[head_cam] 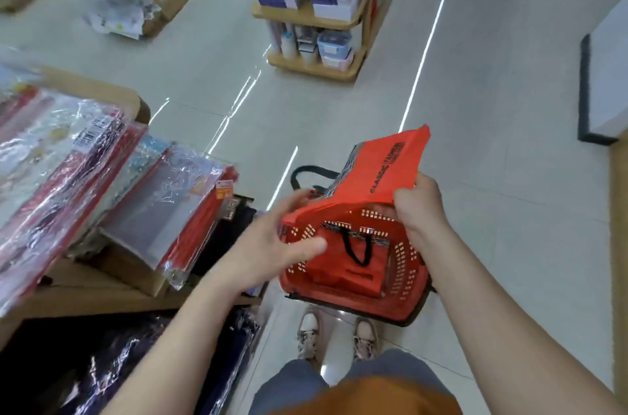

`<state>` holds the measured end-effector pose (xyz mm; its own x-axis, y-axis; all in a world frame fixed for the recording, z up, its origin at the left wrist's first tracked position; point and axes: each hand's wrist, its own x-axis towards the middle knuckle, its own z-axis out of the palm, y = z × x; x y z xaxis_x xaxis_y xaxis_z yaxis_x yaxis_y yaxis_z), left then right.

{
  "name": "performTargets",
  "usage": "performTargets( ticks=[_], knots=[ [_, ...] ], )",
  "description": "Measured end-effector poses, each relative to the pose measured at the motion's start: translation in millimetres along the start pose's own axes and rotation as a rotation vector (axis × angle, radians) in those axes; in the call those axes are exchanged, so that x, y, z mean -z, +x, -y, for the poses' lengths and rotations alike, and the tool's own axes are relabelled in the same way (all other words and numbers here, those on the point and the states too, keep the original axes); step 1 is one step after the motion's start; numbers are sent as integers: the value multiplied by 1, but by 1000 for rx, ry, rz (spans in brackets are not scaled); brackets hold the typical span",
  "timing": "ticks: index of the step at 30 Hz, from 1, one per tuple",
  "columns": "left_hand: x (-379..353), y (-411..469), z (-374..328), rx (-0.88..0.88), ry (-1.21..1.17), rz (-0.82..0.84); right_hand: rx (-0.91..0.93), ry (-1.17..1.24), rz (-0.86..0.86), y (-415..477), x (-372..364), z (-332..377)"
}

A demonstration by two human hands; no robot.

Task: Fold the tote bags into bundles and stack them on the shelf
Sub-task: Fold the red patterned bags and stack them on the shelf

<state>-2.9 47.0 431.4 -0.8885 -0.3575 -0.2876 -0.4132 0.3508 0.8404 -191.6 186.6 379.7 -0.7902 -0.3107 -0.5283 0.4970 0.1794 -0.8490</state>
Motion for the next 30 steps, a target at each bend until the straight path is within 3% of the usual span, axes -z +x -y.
performTargets(
  ticks=[1,3,6,8,11,16,22,30],
  knots=[
    [-16,-6,0,-65,170,39,-13,4,33,-5,-5,5],
    [-35,-7,9,-48,320,-227,-47,22,128,-14,-11,13],
    [-24,-22,9,55,5,-548,-109,37,332,-27,-10,28],
    [-7,-42,2,52,-20,-548,-88,-25,379,-28,-1,41],
    [17,-83,-4,2,-56,-608,90,-259,345,-22,2,58],
    [36,-158,10,34,-337,-785,55,-373,673,-42,-42,46],
    [39,-276,48,106,-586,-1306,235,-376,862,-118,-100,17],
    [1,-472,74,244,-578,-1476,223,-341,1151,-281,-183,-27]
  ],
)
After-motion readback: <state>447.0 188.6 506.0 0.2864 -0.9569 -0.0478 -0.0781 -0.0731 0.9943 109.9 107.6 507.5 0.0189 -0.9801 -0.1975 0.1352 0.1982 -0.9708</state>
